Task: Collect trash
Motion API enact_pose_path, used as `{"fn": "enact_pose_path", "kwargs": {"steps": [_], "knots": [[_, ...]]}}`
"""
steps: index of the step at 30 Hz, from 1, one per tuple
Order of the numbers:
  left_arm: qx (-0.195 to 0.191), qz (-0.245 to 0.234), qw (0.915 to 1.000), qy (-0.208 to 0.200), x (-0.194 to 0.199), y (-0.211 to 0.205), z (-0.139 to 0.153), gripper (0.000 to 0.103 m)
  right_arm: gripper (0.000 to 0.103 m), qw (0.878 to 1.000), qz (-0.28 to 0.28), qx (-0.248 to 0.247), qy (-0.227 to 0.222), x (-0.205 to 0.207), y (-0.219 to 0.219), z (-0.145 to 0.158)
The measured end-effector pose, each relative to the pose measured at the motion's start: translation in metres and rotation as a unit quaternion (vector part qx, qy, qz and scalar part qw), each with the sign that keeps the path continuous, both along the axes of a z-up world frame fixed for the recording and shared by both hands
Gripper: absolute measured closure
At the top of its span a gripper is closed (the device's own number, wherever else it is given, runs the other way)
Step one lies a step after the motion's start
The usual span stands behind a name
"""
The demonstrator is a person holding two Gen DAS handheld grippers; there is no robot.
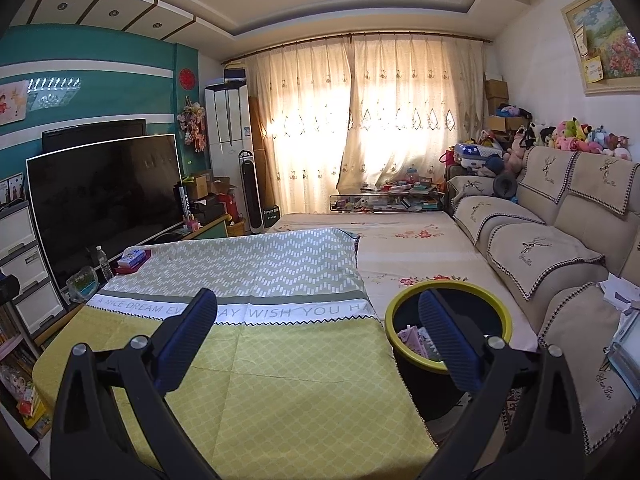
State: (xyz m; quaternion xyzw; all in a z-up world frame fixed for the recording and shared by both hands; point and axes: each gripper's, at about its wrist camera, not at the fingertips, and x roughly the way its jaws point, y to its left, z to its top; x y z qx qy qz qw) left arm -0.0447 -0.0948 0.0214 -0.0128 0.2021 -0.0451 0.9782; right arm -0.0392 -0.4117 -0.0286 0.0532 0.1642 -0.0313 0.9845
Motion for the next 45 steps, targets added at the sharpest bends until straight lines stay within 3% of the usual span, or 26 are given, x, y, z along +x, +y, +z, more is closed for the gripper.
{"fn": "enact_pose_path", "kwargs": {"steps": [45], "knots": [[0.006,0.010,0.9999,0.011,0.0060,-0.0009,-0.0068,0.005,0.007,1.000,0.012,0.007,0.003,0.0046,0.0015,-0.0061]]}}
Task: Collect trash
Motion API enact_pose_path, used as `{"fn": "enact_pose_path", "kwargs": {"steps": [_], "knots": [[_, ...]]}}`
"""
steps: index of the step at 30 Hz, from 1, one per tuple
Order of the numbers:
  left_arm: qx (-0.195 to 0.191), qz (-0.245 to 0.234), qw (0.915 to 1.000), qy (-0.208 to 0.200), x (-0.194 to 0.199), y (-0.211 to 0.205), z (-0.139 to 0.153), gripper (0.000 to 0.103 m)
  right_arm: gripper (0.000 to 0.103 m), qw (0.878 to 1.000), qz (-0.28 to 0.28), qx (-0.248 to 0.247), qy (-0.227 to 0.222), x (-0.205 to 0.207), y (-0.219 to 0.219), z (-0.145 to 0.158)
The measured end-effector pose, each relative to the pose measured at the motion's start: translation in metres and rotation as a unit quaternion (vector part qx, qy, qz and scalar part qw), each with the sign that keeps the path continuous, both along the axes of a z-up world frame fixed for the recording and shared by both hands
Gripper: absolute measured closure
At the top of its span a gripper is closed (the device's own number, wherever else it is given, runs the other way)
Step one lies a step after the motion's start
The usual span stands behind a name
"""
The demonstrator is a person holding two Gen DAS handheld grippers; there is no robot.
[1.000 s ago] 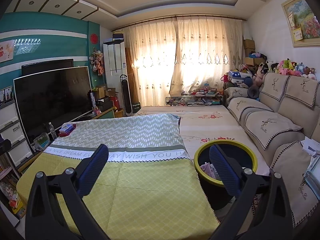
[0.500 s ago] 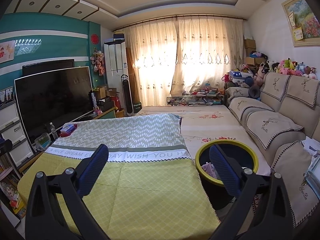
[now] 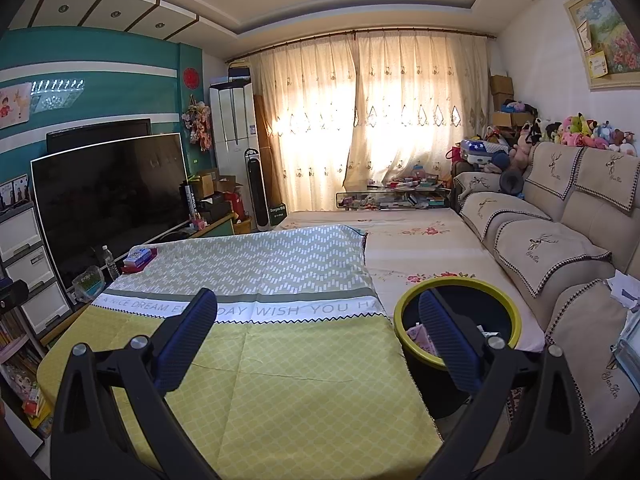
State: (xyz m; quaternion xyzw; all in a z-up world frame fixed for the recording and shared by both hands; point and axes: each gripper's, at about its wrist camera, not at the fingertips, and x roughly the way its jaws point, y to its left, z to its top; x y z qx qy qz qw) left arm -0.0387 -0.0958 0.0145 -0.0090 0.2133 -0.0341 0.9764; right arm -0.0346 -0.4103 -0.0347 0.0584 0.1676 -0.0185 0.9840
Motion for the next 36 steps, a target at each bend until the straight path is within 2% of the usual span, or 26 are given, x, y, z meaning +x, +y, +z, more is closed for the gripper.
{"fn": "enact_pose_path", "kwargs": {"steps": [23,36], "knots": [[-0.006,0.007,0.9999,0.013,0.0068,-0.0004,-0.0025,0.005,0.007,1.000,0.006,0.001,0.004,0.0024,-0.0004,-0.0028],[0.005,0.010,0.9997,0.023,0.0104,-0.0079,-0.0063,0.005,0.007,1.000,0.009,-0.001,0.007,0.0026,0.0008,-0.0051]]}}
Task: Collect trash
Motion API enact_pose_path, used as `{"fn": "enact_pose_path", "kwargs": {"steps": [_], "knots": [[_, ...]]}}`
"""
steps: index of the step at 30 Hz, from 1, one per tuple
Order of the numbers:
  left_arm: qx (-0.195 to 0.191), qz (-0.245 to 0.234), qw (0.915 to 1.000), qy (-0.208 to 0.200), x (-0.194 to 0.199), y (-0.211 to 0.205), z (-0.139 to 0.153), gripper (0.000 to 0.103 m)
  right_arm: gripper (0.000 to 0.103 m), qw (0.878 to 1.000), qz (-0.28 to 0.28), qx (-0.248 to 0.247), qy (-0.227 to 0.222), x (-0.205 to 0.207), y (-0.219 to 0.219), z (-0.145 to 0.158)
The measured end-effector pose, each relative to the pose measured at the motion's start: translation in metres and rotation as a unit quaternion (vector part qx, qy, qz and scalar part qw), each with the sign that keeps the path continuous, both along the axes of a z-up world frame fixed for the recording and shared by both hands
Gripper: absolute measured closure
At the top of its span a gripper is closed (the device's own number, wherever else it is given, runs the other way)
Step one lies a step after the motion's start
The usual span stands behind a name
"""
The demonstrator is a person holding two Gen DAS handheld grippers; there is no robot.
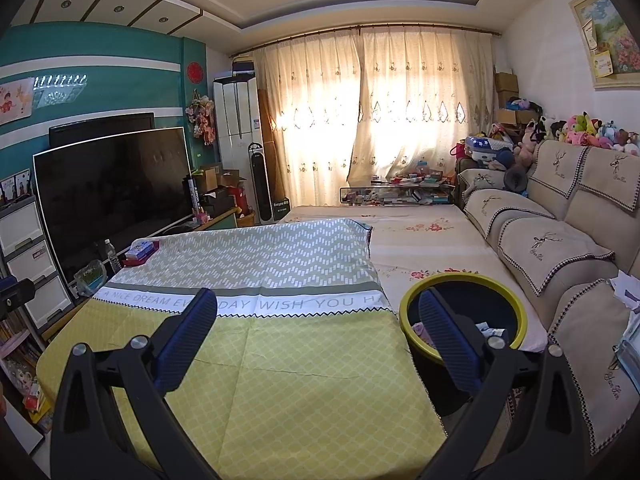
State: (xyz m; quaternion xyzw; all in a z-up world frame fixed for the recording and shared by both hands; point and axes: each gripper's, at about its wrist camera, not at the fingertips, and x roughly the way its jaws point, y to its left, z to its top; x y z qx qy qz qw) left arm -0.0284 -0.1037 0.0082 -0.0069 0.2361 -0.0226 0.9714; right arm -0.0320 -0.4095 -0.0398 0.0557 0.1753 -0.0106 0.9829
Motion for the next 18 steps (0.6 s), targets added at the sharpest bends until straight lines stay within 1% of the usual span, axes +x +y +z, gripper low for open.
{"fn": "enact_pose_path", "kwargs": {"steps": [12,14,16,18], "knots": [[0.003,-0.001,0.9999,0.011,0.007,0.001,-0.004,0.005,0.007,1.000,0.002,-0.001,0.003,0.002,0.001,-0.002],[-0.002,-0.001,1.0000,0.010,0.008,0.002,-0.006,0.005,0.007,1.000,0.002,-0.001,0.004,0.002,0.001,-0.003],[-0.010,-0.006,0.9999,-0.001,0.008,0.003,-0.007,0.005,0.007,1.000,0.004,-0.001,0.006,0.003,0.002,-0.005],[-0.023,-0.012,0.9996,0.008,0.012,0.005,-0.008,0.005,0.007,1.000,0.006,0.000,0.009,0.005,0.002,-0.008]]}}
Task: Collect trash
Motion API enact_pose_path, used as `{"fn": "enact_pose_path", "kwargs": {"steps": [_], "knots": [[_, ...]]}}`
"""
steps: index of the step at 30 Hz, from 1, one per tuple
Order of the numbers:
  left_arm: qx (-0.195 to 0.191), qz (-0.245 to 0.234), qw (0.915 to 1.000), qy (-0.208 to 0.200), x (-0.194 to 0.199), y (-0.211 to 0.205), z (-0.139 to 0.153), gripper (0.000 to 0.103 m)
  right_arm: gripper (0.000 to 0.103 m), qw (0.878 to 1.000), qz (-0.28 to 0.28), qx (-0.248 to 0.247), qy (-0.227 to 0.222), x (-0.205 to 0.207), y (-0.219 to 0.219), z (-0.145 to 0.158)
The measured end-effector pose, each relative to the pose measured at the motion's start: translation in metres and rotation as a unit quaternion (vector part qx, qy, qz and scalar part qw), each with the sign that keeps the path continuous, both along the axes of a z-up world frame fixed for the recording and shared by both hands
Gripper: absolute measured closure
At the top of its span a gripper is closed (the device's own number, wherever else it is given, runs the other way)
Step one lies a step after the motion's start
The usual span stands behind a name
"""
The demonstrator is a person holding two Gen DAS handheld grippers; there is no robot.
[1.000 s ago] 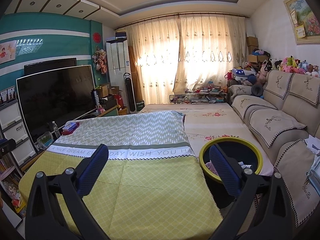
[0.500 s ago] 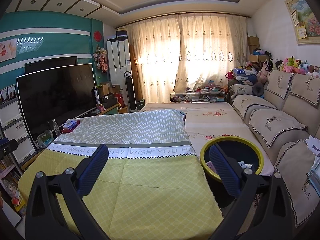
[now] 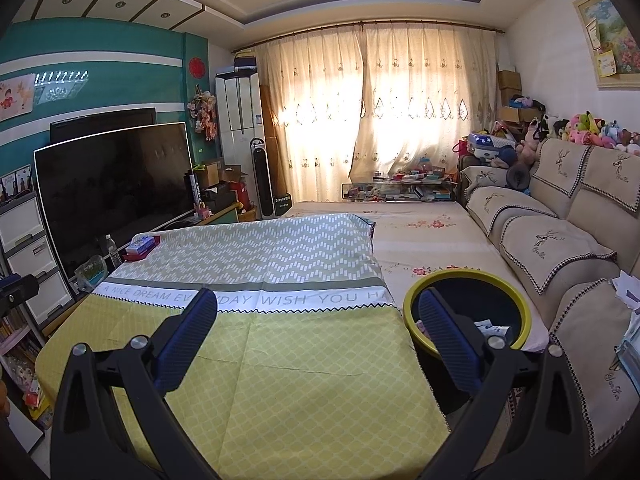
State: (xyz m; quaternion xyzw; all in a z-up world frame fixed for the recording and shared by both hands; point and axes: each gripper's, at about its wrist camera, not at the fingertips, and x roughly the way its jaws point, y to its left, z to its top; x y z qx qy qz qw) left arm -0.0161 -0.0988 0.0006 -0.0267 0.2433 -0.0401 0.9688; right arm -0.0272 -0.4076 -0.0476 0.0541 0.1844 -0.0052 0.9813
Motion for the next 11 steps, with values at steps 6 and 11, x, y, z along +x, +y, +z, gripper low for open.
{"fn": "enact_pose_path", "kwargs": {"steps": [6,11], "knots": [[0.011,-0.003,0.9995,0.031,0.022,-0.001,-0.008,0.005,0.007,1.000,0.016,-0.011,0.005,0.016,0.005,-0.001],[0.027,0.018,0.9980,0.054,0.080,0.012,-0.015,0.005,0.007,0.998,0.052,-0.009,0.034,0.076,0.010,0.005]]}}
